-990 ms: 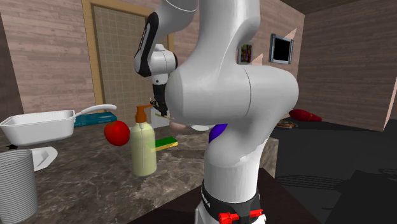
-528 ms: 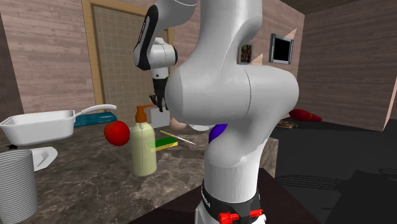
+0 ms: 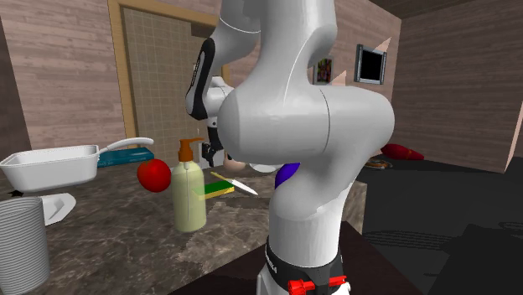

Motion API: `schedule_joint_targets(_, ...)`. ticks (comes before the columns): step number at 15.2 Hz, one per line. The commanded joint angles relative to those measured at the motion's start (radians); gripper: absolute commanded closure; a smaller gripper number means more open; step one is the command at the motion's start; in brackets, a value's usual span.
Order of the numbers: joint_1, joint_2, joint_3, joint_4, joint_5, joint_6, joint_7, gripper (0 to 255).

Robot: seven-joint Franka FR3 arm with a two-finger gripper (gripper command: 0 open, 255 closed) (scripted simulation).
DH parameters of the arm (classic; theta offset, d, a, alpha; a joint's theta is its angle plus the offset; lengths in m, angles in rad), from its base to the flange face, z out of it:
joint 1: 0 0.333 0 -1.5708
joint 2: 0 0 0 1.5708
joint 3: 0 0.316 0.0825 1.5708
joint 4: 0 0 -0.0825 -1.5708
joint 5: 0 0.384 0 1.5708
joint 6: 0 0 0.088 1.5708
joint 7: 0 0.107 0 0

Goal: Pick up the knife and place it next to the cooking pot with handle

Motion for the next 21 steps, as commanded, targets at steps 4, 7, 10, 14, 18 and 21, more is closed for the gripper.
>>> schedule_joint_targets(4, 0.003, 0.072, -0.016, 0.011, -0.025, 0.061, 0.010, 0)
schedule_joint_targets(7, 0.007, 0.108, -0.025, 0.020, -0.038, 0.089, 0.019, 0)
schedule_joint_targets(10, 0.008, 0.115, -0.027, 0.022, -0.040, 0.094, 0.021, 0)
schedule_joint_targets(14, 0.008, 0.115, -0.027, 0.022, -0.040, 0.094, 0.021, 0)
schedule_joint_targets(18, 0.008, 0.115, -0.027, 0.022, -0.040, 0.094, 0.021, 255)
schedule_joint_targets(21, 0.008, 0.115, -0.027, 0.022, -0.040, 0.094, 0.021, 255)
